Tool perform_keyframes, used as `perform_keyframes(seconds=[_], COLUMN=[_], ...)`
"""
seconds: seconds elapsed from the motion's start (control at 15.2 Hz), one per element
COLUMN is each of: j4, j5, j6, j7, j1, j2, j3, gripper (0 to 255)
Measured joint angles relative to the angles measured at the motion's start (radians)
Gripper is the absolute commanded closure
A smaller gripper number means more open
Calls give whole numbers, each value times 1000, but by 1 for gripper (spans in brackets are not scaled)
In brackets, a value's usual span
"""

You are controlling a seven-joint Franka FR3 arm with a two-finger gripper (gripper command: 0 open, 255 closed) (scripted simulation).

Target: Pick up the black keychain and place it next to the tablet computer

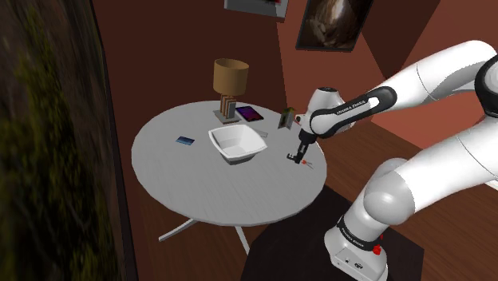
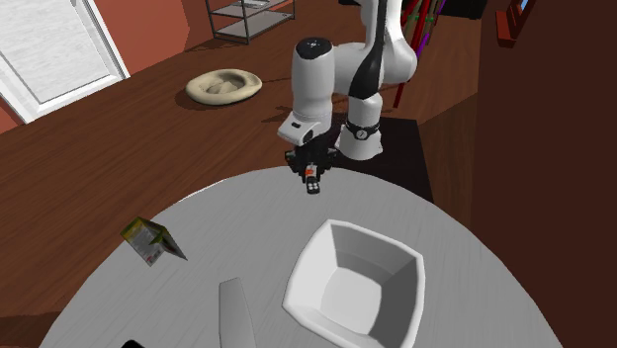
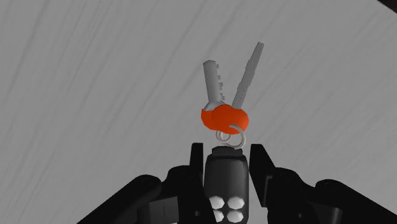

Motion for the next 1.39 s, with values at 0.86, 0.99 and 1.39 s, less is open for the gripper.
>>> perform_keyframes(seconds=[0.86,0.99,1.39], j4=[551,632,945], j5=[349,393,498], j6=[-55,-76,-186], j7=[-242,-274,-333], j1=[119,107,42], j2=[528,597,825], j3=[-64,-57,-18], gripper=[255,255,255])
